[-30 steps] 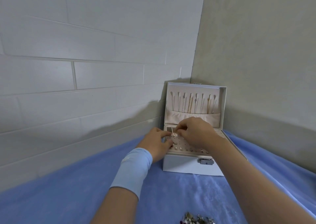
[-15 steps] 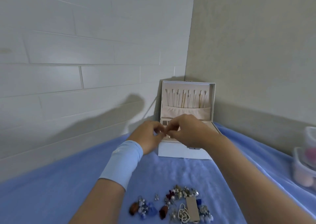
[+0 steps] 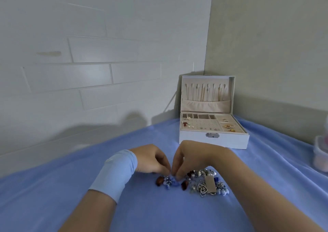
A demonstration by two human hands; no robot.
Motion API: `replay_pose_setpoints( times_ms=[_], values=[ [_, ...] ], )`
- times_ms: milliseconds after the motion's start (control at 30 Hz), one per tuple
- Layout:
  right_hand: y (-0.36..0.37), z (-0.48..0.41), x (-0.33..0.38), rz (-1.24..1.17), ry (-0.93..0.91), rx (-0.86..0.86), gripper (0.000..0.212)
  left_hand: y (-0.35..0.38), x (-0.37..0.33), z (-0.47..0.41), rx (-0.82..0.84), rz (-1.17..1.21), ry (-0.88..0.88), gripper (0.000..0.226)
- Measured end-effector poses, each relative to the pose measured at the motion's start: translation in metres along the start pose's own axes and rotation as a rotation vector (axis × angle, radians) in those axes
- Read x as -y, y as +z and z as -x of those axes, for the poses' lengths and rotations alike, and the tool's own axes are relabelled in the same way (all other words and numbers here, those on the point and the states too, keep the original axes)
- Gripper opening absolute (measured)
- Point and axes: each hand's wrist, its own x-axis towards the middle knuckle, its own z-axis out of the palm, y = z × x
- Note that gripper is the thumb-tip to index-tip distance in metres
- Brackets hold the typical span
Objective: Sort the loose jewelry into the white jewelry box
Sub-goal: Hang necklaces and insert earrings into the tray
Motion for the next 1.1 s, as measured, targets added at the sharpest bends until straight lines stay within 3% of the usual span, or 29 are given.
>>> replay_pose_setpoints(
  times_ms=[200, 433, 667, 867, 1100],
  values=[
    [0.000, -0.002, -0.014, -0.198, -0.025, -0.091, 0.008, -0.007, 0.008, 0.007, 0.071, -0.035, 0.023, 0.011],
    [0.000, 0.000, -0.020, -0.340, -0.068, -0.080, 0.015, -0.006, 0.012, 0.002, 0.032, 0.028, 0.061, 0.005],
    [-0.002, -0.002, -0.027, -0.435, -0.079, -0.222, 0.013, -0.005, 0.014, 0.000, -0.042, 0.360, 0.082, 0.003],
    [-0.026, -0.001, -0.036, -0.474, -0.085, -0.359, 0.010, -0.017, 0.006, -0.018, -0.175, 0.767, 0.109, 0.017],
    [-0.077, -0.012, -0.068, -0.560, 0.003, -0.676, 0.009, -0.052, -0.030, -0.067, -0.312, 0.883, 0.238, 0.014]
  ],
)
